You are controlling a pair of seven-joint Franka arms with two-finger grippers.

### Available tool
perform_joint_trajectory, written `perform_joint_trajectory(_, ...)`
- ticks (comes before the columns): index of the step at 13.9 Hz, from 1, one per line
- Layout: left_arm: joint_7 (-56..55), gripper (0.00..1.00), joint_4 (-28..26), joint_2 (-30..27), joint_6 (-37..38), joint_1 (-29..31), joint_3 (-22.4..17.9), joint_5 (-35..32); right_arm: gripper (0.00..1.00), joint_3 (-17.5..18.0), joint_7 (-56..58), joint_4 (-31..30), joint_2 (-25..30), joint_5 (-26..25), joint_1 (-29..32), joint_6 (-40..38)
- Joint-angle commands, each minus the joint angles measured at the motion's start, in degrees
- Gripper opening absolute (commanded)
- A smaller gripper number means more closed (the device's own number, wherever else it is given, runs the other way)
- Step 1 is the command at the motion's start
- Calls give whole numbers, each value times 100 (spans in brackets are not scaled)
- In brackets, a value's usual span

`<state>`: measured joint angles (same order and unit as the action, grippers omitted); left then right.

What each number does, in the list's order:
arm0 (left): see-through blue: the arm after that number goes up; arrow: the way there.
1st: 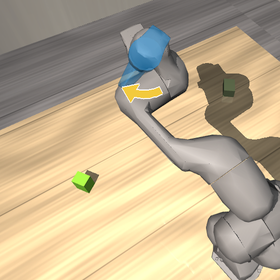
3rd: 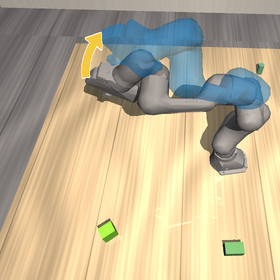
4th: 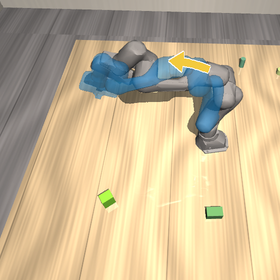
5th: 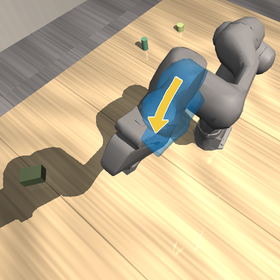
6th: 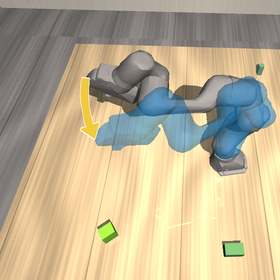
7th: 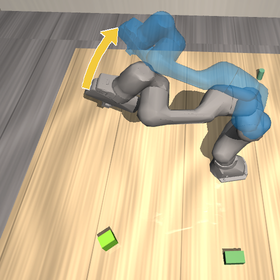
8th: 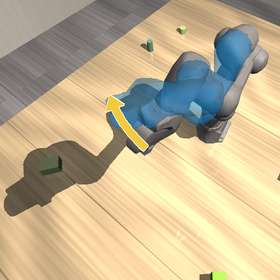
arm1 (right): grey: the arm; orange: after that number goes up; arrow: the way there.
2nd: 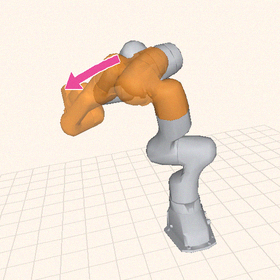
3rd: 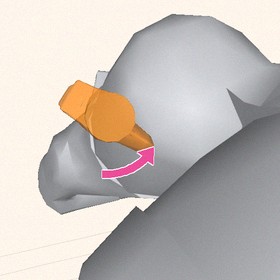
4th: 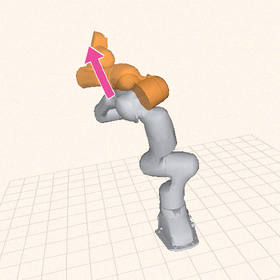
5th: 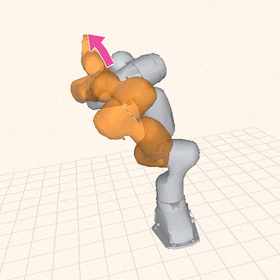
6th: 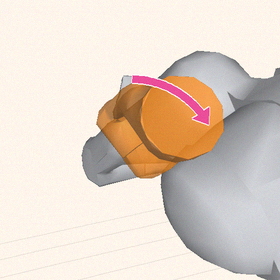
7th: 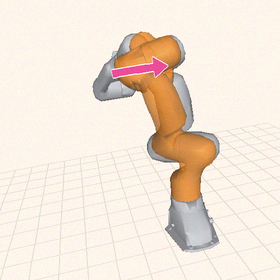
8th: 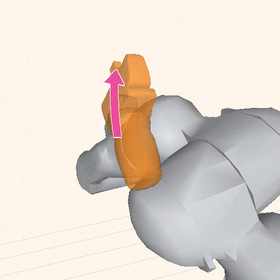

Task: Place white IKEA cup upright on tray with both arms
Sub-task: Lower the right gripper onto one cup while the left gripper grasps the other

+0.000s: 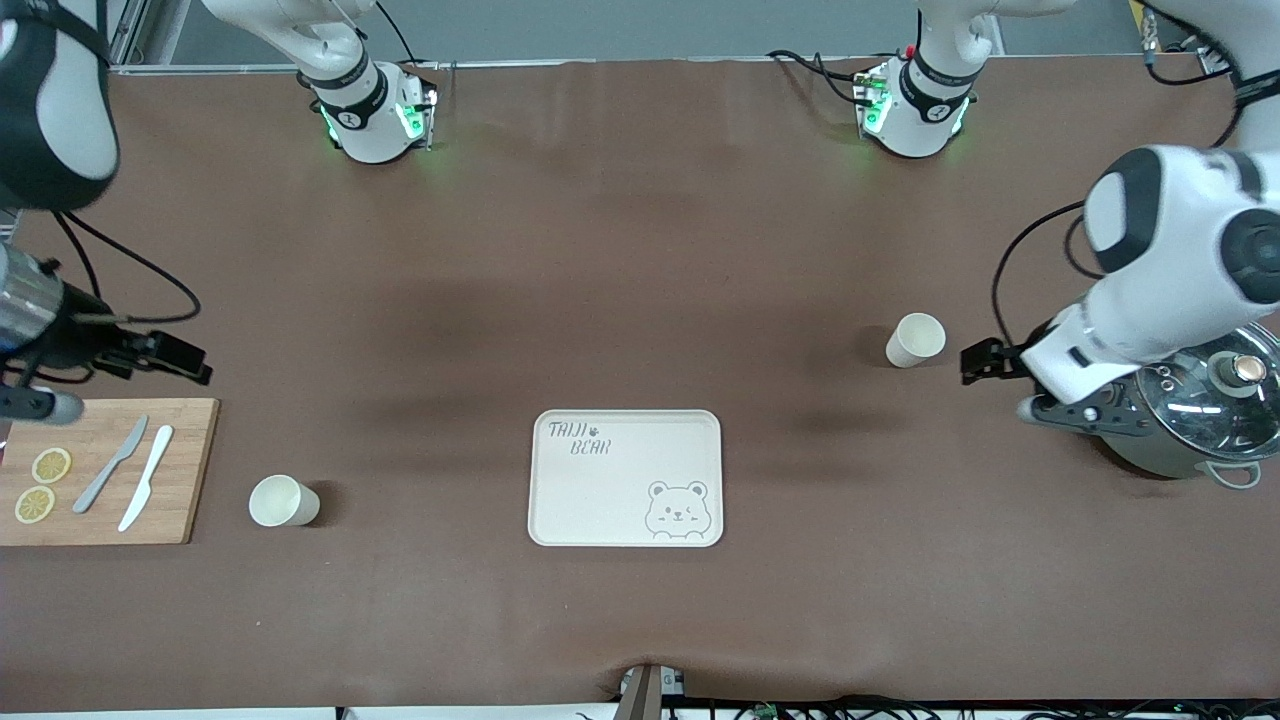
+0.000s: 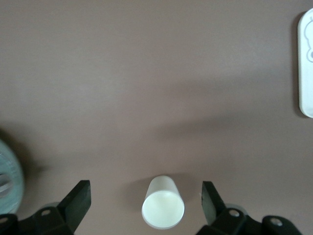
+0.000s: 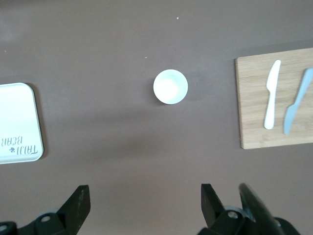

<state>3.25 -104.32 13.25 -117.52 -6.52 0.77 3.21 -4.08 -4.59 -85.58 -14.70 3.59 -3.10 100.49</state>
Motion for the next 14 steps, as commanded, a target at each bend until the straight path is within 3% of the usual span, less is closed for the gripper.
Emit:
perform_joint_trajectory(1, -193, 100, -806, -165, -831, -103, 47, 40, 100, 4, -33, 68, -488, 98, -6, 347)
perform_joint_trajectory(6, -194, 100, -2432, -226, -2756, -86, 126, 13, 100, 4, 19, 68, -1464, 63, -173, 1612)
perform_joint_trajectory(8, -193, 100, -2864, -261, -3170, -43, 126, -144, 100, 4, 37, 68, -1789, 36, -208, 1990)
perform_joint_trajectory(10, -193, 100, -3207, -366, -3391, -7, 126, -223, 100, 4, 194, 68, -2088, 19, -191, 2386)
perform_joint_trajectory(14, -141, 100, -3323, -752, -3077, 46, 126, -250, 100, -5, 511, 68, -2475, -16, -85, 2897)
